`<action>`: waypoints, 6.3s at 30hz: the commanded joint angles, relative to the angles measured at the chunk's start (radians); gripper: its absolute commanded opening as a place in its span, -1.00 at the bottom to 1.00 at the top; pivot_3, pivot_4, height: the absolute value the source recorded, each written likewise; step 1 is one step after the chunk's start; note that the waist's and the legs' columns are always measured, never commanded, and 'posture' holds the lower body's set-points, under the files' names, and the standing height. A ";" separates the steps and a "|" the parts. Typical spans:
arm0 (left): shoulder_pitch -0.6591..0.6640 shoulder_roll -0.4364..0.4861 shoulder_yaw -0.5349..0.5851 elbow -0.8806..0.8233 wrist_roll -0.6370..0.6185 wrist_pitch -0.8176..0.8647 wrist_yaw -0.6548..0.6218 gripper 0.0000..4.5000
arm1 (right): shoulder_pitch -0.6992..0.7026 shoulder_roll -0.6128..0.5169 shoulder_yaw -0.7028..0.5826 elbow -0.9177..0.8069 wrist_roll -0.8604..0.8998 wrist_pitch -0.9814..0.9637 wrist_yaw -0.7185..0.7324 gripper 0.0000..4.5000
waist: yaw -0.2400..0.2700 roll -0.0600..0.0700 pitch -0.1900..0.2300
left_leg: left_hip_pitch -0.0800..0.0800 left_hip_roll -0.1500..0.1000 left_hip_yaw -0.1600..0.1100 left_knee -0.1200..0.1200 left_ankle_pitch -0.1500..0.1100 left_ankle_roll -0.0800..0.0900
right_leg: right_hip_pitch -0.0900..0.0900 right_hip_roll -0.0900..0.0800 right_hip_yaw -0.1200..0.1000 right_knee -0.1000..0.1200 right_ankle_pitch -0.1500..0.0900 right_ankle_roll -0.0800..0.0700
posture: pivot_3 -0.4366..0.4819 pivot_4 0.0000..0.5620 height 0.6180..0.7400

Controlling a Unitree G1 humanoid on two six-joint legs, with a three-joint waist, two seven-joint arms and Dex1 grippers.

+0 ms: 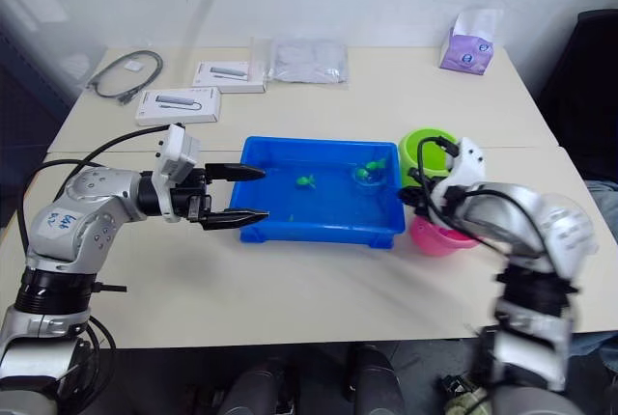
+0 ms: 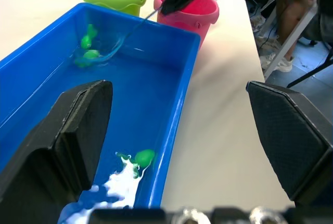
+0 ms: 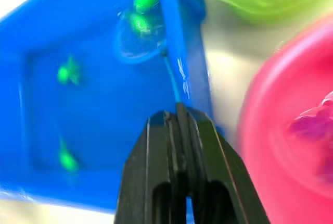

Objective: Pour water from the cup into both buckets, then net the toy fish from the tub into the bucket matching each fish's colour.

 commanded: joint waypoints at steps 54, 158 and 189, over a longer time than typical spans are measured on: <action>-0.153 -0.101 -0.041 0.091 0.011 -0.025 -0.038 0.97 | 0.479 -0.766 0.274 -0.086 -2.010 -1.497 1.378 -1.00 | 0.020 -0.001 0.000 | 0.001 -0.001 0.002 0.001 0.001 -0.001 | 0.002 0.004 0.000 -0.004 0.003 0.005 | -0.05 -0.47 1.00; -0.001 -0.027 -0.011 -0.057 0.002 0.022 -0.003 0.97 | 0.034 -0.083 0.140 -0.317 -1.334 0.139 1.689 -1.00 | 0.019 0.000 -0.001 | 0.001 -0.003 0.001 0.007 0.001 0.000 | 0.002 0.003 -0.001 0.004 0.003 0.005 | -0.05 -0.47 1.00; -0.120 -0.189 -0.003 0.017 -0.023 0.019 0.096 0.97 | 0.525 -0.724 0.270 -0.240 -2.019 -1.327 1.287 -1.00 | 0.013 0.000 -0.001 | 0.004 -0.005 0.007 0.002 0.002 0.000 | 0.002 0.004 0.005 0.003 0.004 0.007 | -0.05 -0.47 1.00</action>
